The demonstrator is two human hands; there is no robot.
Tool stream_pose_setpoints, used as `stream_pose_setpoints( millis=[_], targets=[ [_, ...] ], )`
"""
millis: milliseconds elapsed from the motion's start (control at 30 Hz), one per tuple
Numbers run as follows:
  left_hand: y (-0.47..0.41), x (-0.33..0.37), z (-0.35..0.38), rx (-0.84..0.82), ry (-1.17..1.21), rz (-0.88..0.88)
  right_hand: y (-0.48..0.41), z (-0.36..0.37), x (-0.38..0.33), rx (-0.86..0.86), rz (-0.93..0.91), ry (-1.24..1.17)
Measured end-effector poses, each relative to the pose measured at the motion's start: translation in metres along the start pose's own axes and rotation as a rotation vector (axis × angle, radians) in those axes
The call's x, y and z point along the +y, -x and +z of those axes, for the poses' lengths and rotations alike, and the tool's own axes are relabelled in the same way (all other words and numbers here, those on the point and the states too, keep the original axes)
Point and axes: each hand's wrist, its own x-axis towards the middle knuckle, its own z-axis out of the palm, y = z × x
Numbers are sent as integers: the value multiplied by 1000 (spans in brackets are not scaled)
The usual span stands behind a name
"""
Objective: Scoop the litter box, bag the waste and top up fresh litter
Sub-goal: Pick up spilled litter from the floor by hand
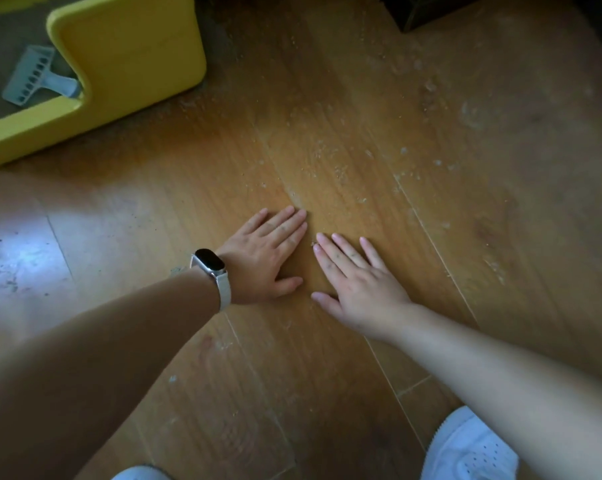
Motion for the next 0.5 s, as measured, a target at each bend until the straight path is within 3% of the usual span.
stream_pose_setpoints(
  millis=[167,333,500],
  targets=[
    [17,13,11,40,56,39,4,-3,3,19,9,-35],
    [22,9,9,42,104,-79,28,10,11,-29,-123,29],
    [29,11,9,15,119,-128,20,9,3,-49,-79,35]
  ],
)
